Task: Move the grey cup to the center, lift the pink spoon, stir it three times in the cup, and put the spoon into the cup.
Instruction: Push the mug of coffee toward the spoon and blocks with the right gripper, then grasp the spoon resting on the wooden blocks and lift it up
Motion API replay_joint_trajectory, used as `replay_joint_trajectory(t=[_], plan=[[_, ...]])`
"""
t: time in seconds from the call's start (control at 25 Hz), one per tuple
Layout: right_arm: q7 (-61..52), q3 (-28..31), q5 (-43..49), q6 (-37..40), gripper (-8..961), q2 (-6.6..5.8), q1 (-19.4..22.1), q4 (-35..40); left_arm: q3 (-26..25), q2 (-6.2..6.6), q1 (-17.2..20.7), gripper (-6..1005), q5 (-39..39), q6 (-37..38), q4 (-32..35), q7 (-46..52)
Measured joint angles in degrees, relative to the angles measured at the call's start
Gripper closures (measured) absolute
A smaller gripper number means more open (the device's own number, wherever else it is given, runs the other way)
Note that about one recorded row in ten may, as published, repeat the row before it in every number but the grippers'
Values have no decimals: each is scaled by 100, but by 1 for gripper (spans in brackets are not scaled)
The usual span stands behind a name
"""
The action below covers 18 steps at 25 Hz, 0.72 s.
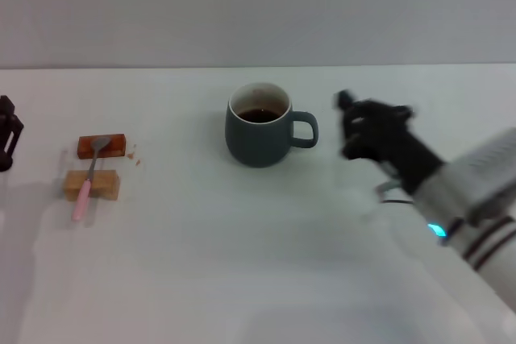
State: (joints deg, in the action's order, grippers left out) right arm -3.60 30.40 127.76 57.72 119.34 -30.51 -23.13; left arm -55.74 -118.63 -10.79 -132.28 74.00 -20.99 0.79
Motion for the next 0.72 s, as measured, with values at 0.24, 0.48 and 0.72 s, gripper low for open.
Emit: replay_joint_trajectory(t=[0.24, 0.48, 0.72], plan=[[84, 811, -27, 866, 953, 1, 626, 334, 489, -4, 272, 149, 0, 36, -145, -5], [85, 1667, -31, 991, 954, -6, 912, 667, 846, -11, 394, 149, 4, 26, -174, -40], [50, 2047, -33, 988, 953, -18, 982, 919, 1514, -10, 483, 147, 1, -20, -60, -87]])
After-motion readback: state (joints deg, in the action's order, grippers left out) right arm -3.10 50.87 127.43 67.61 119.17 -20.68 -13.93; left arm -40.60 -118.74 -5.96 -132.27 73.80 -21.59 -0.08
